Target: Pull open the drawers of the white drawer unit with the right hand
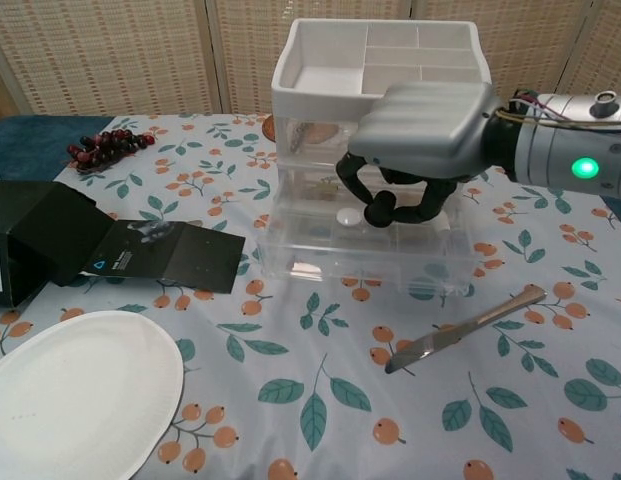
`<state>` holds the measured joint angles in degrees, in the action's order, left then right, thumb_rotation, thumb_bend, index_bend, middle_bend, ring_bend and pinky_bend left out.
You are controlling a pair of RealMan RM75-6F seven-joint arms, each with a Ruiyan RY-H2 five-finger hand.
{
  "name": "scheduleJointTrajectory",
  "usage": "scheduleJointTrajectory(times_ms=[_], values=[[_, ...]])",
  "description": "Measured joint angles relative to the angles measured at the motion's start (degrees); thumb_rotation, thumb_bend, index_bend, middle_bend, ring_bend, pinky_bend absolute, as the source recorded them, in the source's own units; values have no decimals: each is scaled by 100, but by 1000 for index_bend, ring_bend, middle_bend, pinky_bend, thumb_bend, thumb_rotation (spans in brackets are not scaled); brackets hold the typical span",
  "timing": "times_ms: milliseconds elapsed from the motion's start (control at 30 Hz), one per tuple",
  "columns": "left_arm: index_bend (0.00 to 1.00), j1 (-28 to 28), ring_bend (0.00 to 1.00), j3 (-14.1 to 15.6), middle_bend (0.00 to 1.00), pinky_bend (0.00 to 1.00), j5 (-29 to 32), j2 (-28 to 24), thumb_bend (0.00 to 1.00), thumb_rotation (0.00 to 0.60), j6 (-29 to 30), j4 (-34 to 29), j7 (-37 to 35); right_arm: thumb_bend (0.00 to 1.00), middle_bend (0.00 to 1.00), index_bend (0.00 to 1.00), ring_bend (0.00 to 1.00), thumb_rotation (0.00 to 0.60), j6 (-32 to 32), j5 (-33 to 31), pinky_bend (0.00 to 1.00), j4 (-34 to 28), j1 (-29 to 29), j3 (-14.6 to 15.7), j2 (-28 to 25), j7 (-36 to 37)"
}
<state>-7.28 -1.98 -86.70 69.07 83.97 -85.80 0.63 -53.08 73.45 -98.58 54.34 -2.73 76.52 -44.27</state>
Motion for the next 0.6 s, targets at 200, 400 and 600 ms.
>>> scheduleJointTrajectory(times_ms=[200,400,600], values=[[145,-14,42,4,1,72,-19,-8,296,600,-11,-49,53,389,998,529,1000,600,-524,598,1000,-468,-306,9,-250,398],[145,-14,42,3,1,72,-52,-39,296,600,23,-124,110,395,998,534,1000,600,-655,1125,1000,-760,-541,209,-390,810],[145,-1,43,15,1,72,-48,-50,296,600,28,-160,139,395,998,534,1000,600,-587,1577,1000,-676,-635,407,-324,848]])
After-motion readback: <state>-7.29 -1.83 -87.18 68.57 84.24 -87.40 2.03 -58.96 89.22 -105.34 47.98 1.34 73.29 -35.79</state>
